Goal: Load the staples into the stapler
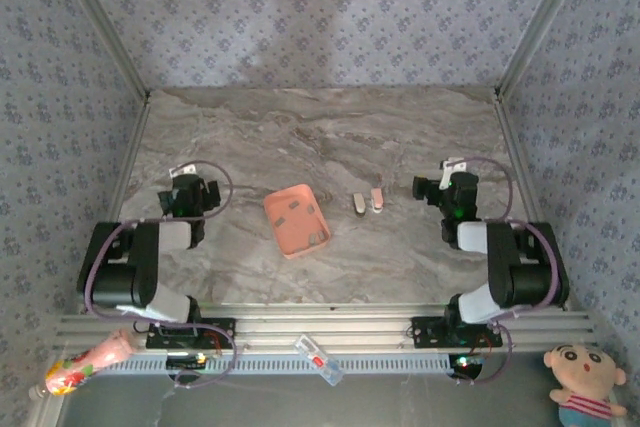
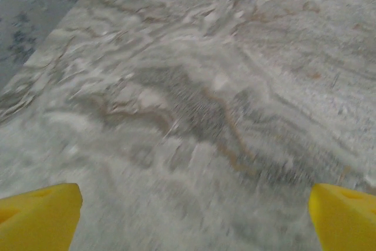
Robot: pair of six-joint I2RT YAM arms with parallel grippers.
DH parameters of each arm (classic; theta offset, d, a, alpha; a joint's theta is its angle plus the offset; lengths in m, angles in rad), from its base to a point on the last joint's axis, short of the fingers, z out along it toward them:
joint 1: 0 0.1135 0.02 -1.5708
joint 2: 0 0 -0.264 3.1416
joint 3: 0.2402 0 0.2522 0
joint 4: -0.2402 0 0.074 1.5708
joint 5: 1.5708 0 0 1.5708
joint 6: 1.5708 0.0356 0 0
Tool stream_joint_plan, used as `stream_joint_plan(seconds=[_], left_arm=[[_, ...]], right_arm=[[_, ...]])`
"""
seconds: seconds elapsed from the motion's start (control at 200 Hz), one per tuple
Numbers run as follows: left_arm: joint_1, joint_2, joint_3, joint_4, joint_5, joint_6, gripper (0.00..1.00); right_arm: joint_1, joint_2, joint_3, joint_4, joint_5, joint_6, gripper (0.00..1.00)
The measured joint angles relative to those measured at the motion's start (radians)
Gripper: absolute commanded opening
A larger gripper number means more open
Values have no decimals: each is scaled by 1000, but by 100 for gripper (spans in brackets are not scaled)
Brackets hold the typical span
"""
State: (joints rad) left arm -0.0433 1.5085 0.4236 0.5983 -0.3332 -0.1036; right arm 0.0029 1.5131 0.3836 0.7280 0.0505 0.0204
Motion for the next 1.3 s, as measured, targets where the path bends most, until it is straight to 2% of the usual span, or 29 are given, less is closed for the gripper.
stream_joint_plan(seconds=[0.07,0.28,0.645,1.299], left_arm=[[23,20,-32,134,37,6,99],[48,25,-45,216,81,10,99],[23,25,-45,229,86,32,98],[24,25,-45,229,87,33,99]], right_arm=[[-21,19,-27,43,16,1,100],[-40,21,-31,111,40,0,100],[-39,21,-19,111,-21,-29,100],[-39,21,-18,110,-29,-30,100]])
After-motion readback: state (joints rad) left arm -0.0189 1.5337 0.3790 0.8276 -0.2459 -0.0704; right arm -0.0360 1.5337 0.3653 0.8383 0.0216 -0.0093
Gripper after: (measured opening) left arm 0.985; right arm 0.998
